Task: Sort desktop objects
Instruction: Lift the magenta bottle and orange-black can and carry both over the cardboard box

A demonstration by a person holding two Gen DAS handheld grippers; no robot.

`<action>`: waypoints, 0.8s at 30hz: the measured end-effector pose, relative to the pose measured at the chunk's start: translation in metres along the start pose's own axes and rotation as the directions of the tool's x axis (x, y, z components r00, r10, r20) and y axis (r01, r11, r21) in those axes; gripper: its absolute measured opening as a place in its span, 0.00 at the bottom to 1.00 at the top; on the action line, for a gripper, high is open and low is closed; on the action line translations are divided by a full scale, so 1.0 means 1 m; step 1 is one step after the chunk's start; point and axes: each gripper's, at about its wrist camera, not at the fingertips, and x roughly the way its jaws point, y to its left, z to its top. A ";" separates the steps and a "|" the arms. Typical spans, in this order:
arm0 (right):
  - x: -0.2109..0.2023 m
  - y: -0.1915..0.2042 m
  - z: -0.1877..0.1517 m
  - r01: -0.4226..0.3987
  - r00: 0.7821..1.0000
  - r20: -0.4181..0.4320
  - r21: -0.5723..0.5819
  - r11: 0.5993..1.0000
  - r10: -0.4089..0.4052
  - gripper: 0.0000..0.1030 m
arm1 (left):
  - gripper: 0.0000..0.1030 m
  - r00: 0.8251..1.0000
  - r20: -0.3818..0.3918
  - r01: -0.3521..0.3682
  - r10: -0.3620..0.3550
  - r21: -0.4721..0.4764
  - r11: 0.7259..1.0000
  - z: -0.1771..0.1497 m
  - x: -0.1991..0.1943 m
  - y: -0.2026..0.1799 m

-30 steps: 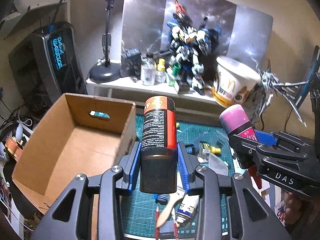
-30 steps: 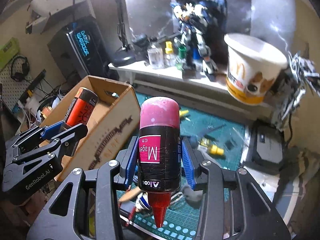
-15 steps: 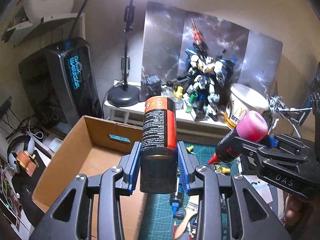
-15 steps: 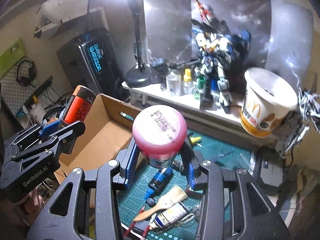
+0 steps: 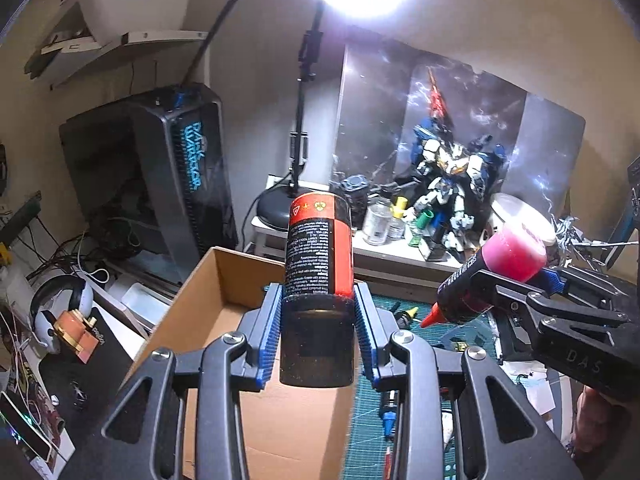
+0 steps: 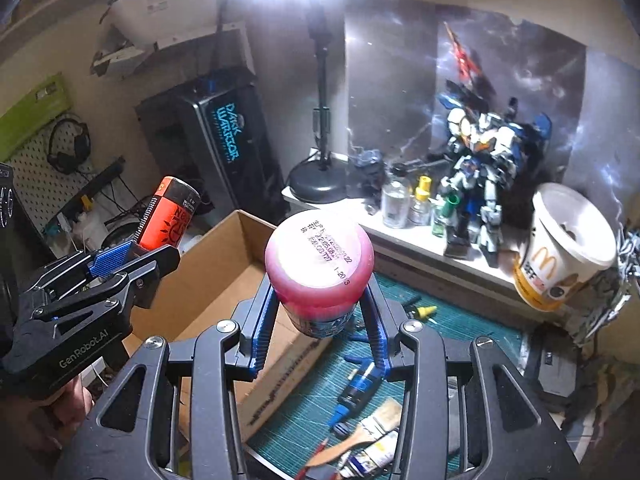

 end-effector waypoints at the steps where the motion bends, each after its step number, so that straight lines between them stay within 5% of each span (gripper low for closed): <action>1: 0.001 0.005 0.001 -0.001 1.000 0.001 -0.001 1.000 0.001 0.37 | 0.34 1.000 0.001 -0.001 0.001 -0.001 1.000 0.001 -0.001 0.005; 24: 0.032 0.090 0.007 0.023 1.000 -0.022 0.044 0.999 -0.022 0.37 | 0.34 0.997 -0.056 0.052 -0.051 0.024 0.998 0.002 0.010 0.087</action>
